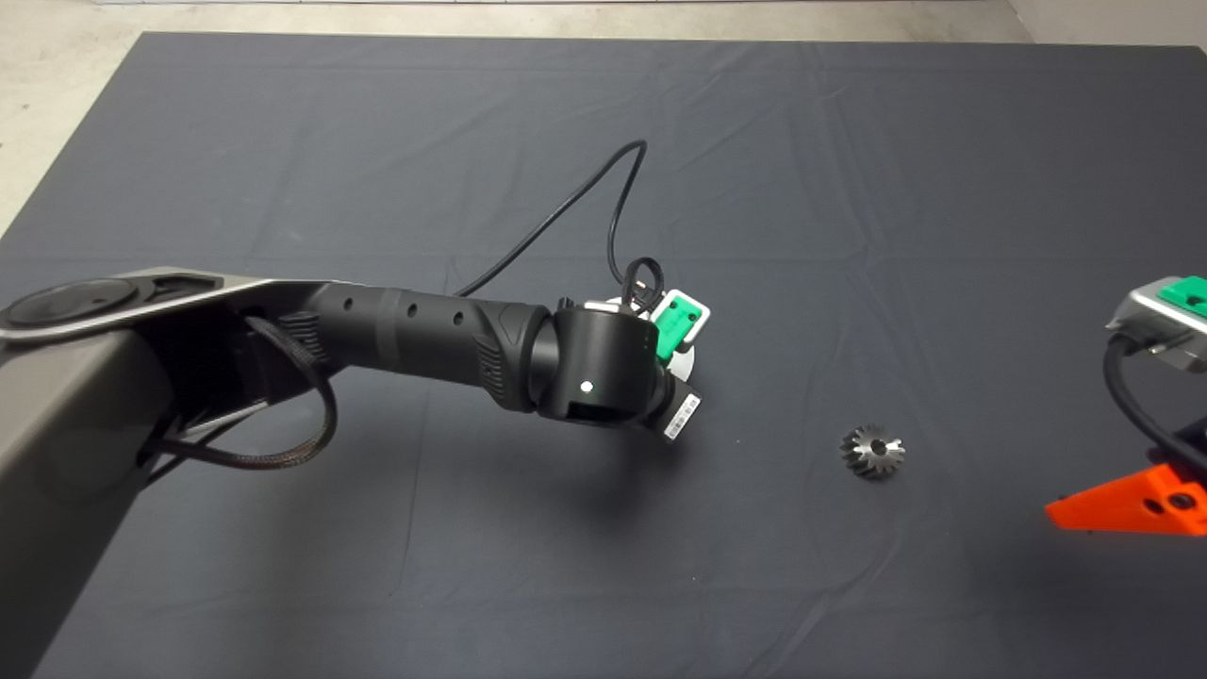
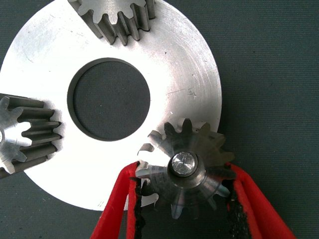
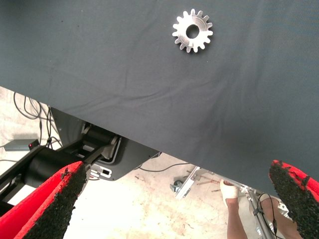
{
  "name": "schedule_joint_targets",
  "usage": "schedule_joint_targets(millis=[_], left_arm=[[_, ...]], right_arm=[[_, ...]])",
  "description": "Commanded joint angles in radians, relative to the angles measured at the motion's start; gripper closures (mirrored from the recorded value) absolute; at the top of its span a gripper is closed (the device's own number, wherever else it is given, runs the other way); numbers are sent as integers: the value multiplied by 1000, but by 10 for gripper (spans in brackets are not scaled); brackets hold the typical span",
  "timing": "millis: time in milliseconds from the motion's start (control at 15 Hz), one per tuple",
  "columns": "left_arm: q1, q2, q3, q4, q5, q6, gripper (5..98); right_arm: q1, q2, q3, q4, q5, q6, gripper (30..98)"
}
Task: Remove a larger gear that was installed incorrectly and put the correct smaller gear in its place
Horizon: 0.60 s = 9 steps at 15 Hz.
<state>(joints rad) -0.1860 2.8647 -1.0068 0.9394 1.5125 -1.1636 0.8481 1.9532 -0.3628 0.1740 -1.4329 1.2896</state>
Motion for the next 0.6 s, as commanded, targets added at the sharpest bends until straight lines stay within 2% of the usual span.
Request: schedule_joint_targets(millis=[0, 267, 333, 533], left_arm=[[-17, 3, 1, 19, 72, -2, 718], [-17, 3, 8, 18, 72, -4, 712], [-18, 3, 12, 18, 72, -4, 684], [-25, 5, 33, 16, 72, -26, 666]], right_arm=[[20, 2, 6, 33, 3, 7, 316], [20, 2, 6, 33, 3, 7, 316], [20, 2, 6, 33, 3, 7, 315], [20, 2, 6, 33, 3, 7, 315]])
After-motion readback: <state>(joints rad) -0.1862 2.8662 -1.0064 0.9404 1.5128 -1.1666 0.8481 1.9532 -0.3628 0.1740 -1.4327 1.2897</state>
